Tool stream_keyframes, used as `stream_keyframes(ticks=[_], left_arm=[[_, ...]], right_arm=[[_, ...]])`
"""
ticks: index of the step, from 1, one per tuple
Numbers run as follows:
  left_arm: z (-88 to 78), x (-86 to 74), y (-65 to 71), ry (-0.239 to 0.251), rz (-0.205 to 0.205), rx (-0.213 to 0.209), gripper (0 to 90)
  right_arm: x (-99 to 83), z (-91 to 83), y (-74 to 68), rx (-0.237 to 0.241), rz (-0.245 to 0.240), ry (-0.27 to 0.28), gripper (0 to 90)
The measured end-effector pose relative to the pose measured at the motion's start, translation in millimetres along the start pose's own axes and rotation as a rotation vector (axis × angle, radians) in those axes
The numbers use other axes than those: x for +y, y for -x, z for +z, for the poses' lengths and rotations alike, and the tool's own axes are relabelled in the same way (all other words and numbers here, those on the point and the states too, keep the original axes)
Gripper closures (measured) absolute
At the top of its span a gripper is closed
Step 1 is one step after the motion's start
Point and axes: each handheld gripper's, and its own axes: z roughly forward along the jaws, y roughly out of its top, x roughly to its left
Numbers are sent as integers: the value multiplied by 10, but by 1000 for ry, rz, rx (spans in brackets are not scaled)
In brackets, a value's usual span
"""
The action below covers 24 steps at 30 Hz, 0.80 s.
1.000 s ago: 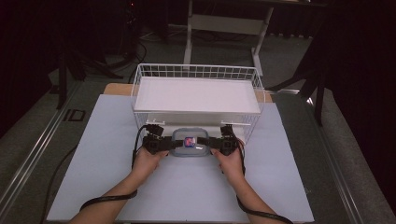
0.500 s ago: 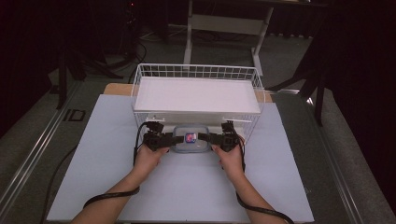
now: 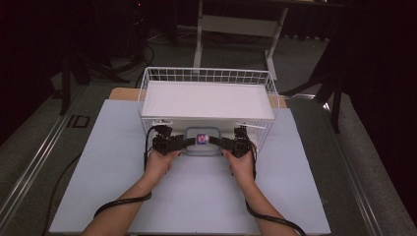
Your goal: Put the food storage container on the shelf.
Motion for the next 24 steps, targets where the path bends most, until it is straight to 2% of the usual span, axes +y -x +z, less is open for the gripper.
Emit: stream_keyframes(ticks=[2, 3, 4, 6, 7, 9, 10, 12, 13, 15, 16, 17, 19, 20, 22, 24], left_arm=[[8, 7, 0, 3, -3, 13, 384], [16, 14, 1, 6, 12, 33, 375], [16, 20, -4, 8, 22, 39, 359], [24, 31, 3, 11, 44, 49, 362], [29, 33, 18, 13, 51, 57, 362], [37, 29, 48, 20, 53, 69, 360], [34, 27, 54, 21, 52, 70, 360], [10, 11, 69, 29, 72, 79, 363], [-5, 2, 69, 31, 95, 80, 365], [-36, -23, 92, 42, 104, 89, 380], [-53, -34, 100, 40, 107, 92, 380], [-69, -48, 112, 43, 105, 96, 381], [-112, -81, 157, 49, 114, 117, 380], [-139, -85, 166, 55, 116, 115, 380], [-192, -90, 188, 68, 112, 116, 379], [-247, -99, 200, 73, 124, 106, 373]], right_arm=[[11, 14, 8, -2, -3, -1, 363], [15, 14, 0, -12, -14, 0, 356], [23, 23, -6, -42, -74, 16, 351], [49, 29, -26, -60, -65, 5, 360], [63, 49, 1, -58, -128, 38, 362], [64, 36, -59, -76, -107, 7, 363], [54, 12, -112, -83, -77, -9, 363], [42, -27, -159, -84, -52, -30, 363], [36, -40, -148, -80, -74, -12, 364], [28, -61, -140, -90, -123, -4, 386], [19, -67, -123, -95, -165, 18, 386], [10, -86, -118, -98, -188, 28, 387], [-2, -133, -120, -88, -195, 32, 404], [-14, -167, -121, -91, -227, 57, 404], [-49, -220, -154, -79, -223, 54, 404], [-96, -256, -188, -80, -249, 51, 401]])
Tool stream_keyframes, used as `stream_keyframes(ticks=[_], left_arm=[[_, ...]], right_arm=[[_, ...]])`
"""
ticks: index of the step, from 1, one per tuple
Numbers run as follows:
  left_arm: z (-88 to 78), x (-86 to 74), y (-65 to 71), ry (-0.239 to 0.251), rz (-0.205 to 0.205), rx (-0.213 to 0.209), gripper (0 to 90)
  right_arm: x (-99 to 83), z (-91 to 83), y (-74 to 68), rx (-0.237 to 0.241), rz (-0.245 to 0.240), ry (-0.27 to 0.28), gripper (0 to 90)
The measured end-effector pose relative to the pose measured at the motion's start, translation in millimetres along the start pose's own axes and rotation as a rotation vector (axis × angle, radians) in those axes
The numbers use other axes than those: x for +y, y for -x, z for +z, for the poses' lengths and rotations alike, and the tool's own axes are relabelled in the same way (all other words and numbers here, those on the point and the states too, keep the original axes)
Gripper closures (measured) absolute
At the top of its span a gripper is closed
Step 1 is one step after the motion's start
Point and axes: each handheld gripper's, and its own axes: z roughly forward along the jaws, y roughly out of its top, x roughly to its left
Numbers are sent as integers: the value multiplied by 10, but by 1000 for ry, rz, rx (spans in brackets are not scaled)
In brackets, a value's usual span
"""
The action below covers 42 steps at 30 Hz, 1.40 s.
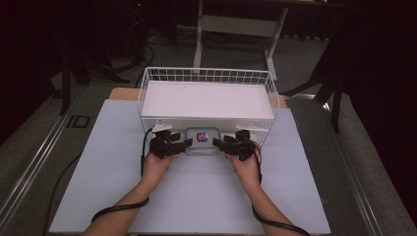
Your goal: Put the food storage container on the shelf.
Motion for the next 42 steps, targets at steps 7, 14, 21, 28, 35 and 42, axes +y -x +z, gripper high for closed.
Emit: stream_keyframes(ticks=[7, 14, 21, 28, 35, 42], left_arm=[[-189, -123, 100, 34, 54, -75, 223], [-358, -267, 157, 78, 47, -75, 6], [-490, -439, 249, 50, 164, -14, 6], [-548, -568, 265, 72, 223, 48, 6], [-534, -634, 218, 66, 200, 40, 7], [-528, -643, 218, 66, 188, 25, 7]], right_arm=[[-140, -135, -244, 18, -50, -10, 452], [-307, -36, -428, 37, -128, -92, 599], [-333, 92, -417, 19, -124, -129, 899], [-280, 199, -416, 8, -127, -117, 900], [-197, 331, -474, 13, -135, -112, 900], [-142, 424, -454, -3, -120, -105, 900]])
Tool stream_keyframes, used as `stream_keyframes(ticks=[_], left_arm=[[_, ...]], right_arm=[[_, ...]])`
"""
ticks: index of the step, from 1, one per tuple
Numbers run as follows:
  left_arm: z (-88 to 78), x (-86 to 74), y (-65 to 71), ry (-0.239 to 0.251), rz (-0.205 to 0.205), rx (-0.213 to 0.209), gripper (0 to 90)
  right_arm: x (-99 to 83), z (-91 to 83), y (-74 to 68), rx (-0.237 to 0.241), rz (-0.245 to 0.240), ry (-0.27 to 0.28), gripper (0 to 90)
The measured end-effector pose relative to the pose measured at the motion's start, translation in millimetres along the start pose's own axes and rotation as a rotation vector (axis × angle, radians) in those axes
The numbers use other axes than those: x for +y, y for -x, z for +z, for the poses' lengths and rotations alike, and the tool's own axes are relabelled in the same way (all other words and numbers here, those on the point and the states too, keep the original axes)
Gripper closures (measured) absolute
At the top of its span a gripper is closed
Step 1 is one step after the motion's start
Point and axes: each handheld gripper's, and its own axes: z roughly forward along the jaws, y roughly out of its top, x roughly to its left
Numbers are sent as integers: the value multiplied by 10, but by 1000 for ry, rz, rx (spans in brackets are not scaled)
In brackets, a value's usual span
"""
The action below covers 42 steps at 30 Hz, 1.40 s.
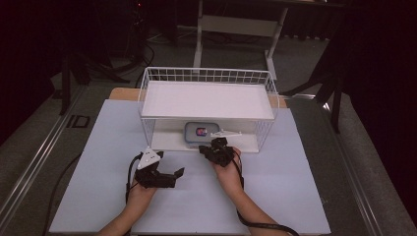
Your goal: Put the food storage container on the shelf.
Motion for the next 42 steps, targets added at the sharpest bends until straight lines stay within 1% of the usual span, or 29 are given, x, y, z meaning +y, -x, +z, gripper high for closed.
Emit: stream_keyframes(ticks=[3, 6, 7, 10, 14, 15, 19, 21, 23, 25, 27, 28, 29, 30, 31, 33, 34, 35, 36, 37, 38, 40, 42], left_arm=[[14, -11, 2, -2, -5, -6, 6], [18, -16, 5, -7, -2, -10, 6], [18, -16, 5, -7, -2, -10, 6], [15, -16, -2, -2, -6, -10, 6], [7, -13, -5, -2, -8, -13, 7], [4, -12, -5, -3, -6, -12, 7], [-11, -14, -8, 4, -6, -13, 7], [-13, -10, -5, 4, 0, -18, 7], [-16, -4, 4, 13, 6, -32, 6], [-19, 8, 20, 11, 17, -40, 6], [-27, 25, 43, 21, 25, -68, 6], [-33, 38, 61, 17, 39, -67, 7], [-33, 38, 61, 17, 39, -67, 6], [-56, 66, 89, 30, 49, -88, 6], [-66, 82, 106, 32, 55, -85, 6], [-96, 113, 124, 43, 56, -108, 6], [-96, 113, 124, 43, 56, -108, 6], [-128, 141, 149, 49, 69, -119, 7], [-144, 155, 159, 49, 75, -128, 7], [-144, 155, 159, 49, 75, -128, 6], [-178, 181, 185, 52, 84, -140, 6], [-205, 202, 205, 52, 90, -162, 6], [-232, 212, 222, 56, 88, -194, 6]], right_arm=[[24, 27, 19, -5, 10, 4, 900], [32, 46, 40, -8, 14, 5, 900], [33, 56, 56, -18, 15, 4, 900], [49, 80, 77, -21, 28, 4, 900], [75, 106, 90, -22, 30, 8, 900], [78, 108, 91, -28, 33, 9, 900], [83, 111, 97, -24, 35, 10, 899], [82, 79, 72, -16, 34, 16, 899], [72, 30, 54, -8, 22, 18, 892], [51, -33, 25, -1, 2, 17, 875], [19, -108, 5, 7, -9, 16, 863], [2, -148, -4, 11, -14, 16, 845], [2, -148, -4, 11, -14, 16, 845], [-43, -239, -10, 24, -19, 16, 827], [-70, -288, -16, 29, -20, 19, 820], [-128, -378, -25, 38, -30, 20, 798], [-128, -378, -25, 38, -30, 20, 798], [-181, -462, -42, 42, -43, 23, 750], [-204, -500, -50, 47, -50, 23, 713], [-226, -538, -57, 48, -51, 30, 683], [-243, -572, -59, 52, -54, 37, 624], [-271, -635, -65, 52, -54, 55, 510], [-290, -685, -64, 60, -48, 71, 380]])
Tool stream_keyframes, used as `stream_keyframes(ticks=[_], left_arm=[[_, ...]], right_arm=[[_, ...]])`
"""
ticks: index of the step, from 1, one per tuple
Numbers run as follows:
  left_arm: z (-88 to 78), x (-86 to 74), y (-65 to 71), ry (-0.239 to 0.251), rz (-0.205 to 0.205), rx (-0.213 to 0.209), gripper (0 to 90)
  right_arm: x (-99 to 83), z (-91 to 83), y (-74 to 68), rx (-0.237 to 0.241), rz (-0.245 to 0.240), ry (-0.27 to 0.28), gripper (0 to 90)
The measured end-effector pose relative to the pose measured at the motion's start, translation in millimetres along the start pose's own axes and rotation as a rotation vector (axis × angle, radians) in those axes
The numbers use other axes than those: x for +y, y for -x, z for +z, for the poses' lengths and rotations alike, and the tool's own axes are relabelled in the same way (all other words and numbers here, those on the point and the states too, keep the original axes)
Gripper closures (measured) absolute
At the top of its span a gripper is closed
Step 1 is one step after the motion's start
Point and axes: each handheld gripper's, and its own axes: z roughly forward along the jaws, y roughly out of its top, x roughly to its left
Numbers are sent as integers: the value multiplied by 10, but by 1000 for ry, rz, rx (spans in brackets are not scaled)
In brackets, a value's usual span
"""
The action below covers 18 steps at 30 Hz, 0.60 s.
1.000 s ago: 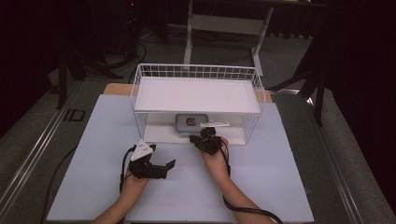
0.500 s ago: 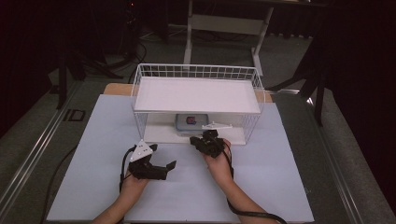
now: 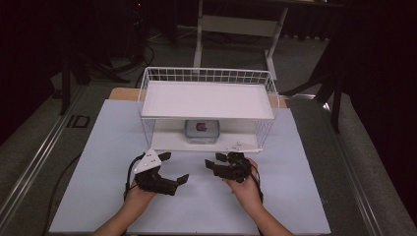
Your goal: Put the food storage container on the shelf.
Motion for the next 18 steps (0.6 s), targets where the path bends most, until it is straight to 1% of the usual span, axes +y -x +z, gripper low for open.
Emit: stream_keyframes(ticks=[1, 2, 3, 4, 5, 6, 7, 9, 11, 12, 13, 14, 16, 17, 18], left_arm=[[-9, 6, 16, 0, 2, -4, 6], [-9, 6, 16, 0, 2, -4, 6], [-35, 19, 42, 4, 8, -17, 6], [-46, 27, 55, 0, 14, -18, 6], [-46, 27, 55, 0, 14, -18, 6], [-66, 36, 70, 0, 23, -31, 6], [-73, 39, 76, -3, 25, -31, 6], [-105, 37, 81, -3, 32, -41, 6], [-120, 32, 82, -8, 36, -39, 6], [-155, 16, 78, -13, 38, -45, 6], [-171, 8, 77, -22, 40, -43, 6], [-188, 0, 76, -27, 44, -42, 6], [-231, -15, 75, -31, 48, -38, 6], [-255, -22, 71, -30, 54, -37, 6], [-285, -32, 66, -25, 46, -38, 6]], right_arm=[[-10, -30, -9, -4, 14, 15, 344], [-10, -30, -9, -4, 14, 15, 344], [-36, -81, -15, 14, 4, 40, 200], [-46, -95, -23, 21, -4, 42, 182], [-46, -95, -23, 21, -4, 42, 182], [-58, -113, -30, 19, -5, 42, 182], [-83, -133, -35, 18, -21, 44, 178], [-105, -148, -46, -2, -46, 38, 161], [-122, -165, -46, 2, -42, 42, 161], [-137, -179, -45, 7, -37, 49, 161], [-158, -214, -46, 4, -45, 46, 161], [-167, -236, -43, 8, -41, 50, 161], [-175, -274, -37, 0, -49, 50, 162], [-179, -297, -32, 9, -46, 51, 163], [-184, -320, -27, 5, -49, 55, 163]])
